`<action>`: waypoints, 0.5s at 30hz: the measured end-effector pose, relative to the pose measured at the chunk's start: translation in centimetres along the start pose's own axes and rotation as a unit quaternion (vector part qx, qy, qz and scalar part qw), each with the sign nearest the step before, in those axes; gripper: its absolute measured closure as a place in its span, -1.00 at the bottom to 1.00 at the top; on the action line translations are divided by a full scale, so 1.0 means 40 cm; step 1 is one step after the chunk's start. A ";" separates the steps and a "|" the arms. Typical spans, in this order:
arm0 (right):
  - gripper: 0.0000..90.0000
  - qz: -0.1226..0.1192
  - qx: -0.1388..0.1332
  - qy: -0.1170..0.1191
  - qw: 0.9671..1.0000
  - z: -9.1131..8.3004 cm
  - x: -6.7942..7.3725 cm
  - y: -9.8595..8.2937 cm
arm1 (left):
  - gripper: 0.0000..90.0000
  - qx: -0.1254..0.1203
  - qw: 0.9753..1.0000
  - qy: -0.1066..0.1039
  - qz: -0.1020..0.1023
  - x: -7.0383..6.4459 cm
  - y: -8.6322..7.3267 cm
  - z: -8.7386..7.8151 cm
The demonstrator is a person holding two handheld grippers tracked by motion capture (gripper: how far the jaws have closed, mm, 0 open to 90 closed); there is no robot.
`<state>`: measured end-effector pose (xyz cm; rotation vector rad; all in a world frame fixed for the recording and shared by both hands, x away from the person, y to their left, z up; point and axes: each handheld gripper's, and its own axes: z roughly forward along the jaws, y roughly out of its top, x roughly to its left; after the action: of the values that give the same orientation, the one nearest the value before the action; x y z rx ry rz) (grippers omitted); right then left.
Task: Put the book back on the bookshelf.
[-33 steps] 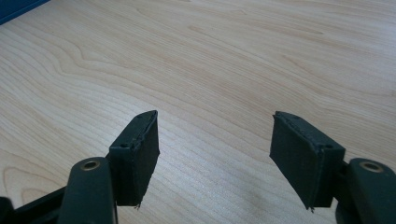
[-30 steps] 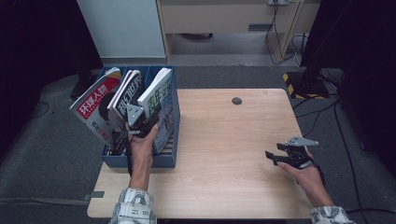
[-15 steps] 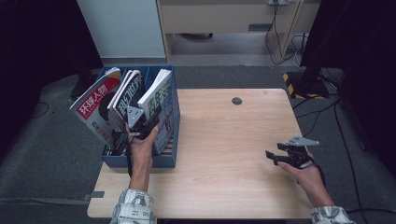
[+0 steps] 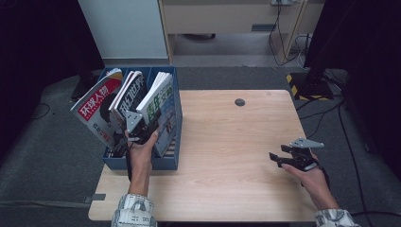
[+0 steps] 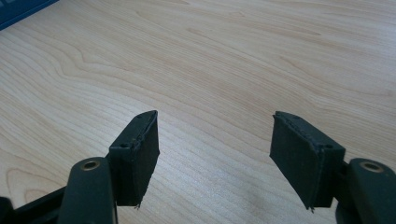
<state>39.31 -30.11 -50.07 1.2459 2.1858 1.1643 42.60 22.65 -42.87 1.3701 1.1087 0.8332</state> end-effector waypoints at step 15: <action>-0.28 -0.001 0.003 0.003 1.000 0.000 0.000 -0.001 | 0.59 0.003 1.000 -0.014 -0.003 -0.006 -0.002 0.003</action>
<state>39.29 -30.10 -50.09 1.2437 2.1953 1.1632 42.65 22.39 -42.93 1.3784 1.0948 0.8039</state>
